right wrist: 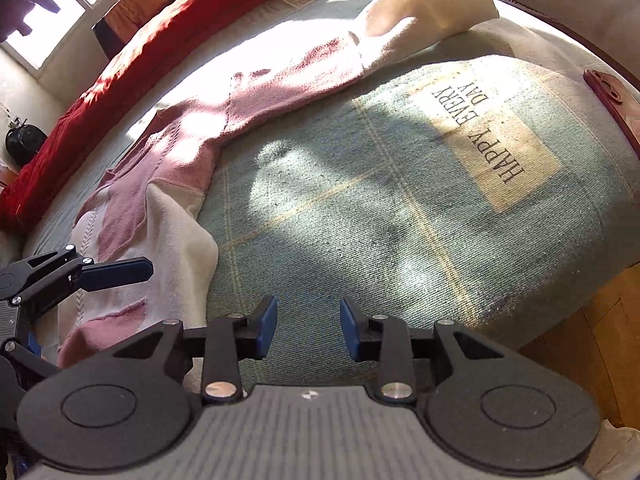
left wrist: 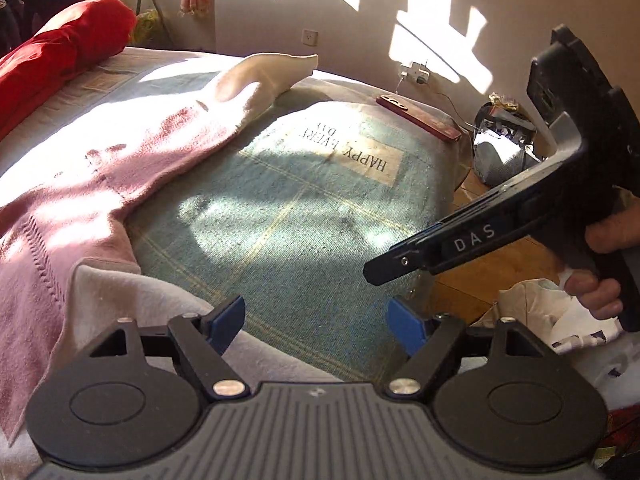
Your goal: Fold clothes
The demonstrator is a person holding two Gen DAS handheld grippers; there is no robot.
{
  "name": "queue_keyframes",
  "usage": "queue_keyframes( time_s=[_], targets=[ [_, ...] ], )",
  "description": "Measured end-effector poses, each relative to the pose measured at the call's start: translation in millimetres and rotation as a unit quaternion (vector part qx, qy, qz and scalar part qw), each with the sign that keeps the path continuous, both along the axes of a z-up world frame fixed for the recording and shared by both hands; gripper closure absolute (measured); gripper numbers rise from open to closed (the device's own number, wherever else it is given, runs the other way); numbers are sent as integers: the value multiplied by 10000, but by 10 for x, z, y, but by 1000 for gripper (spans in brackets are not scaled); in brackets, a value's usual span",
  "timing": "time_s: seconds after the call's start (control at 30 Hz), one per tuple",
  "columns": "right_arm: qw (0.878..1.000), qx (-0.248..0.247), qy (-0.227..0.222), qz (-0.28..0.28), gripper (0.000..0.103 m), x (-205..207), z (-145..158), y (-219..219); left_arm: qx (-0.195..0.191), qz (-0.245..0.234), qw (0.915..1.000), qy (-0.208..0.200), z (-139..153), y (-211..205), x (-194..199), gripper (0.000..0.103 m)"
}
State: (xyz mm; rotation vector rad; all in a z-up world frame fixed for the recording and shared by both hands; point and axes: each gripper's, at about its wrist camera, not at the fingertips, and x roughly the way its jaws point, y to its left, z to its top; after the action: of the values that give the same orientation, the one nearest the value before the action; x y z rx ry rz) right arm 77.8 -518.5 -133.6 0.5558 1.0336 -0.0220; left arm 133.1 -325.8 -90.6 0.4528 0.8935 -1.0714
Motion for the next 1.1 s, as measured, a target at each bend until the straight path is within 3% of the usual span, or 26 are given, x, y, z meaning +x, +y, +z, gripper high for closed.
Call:
queue_keyframes(
  time_s=[0.2,0.47,0.7,0.83,0.97,1.1],
  targets=[
    [9998,88,154,-56,59,-27,-176,-98,215,-155,9989,383,-184,-244,154,24],
    [9997,174,54,188,59,203,-179,3,770,160,9960,418,-389,37,374,24],
    [9965,386,-270,697,59,513,-136,231,522,358,9966,530,-404,428,417,24],
    [9895,1053,-418,896,59,799,-247,311,289,459,9965,629,-394,540,456,24],
    [9743,1961,-375,1038,59,1104,-442,376,173,497,9962,699,-398,592,480,24],
    [9650,2312,-261,1213,59,1275,-589,513,136,467,9966,659,-404,604,457,24]
  ],
)
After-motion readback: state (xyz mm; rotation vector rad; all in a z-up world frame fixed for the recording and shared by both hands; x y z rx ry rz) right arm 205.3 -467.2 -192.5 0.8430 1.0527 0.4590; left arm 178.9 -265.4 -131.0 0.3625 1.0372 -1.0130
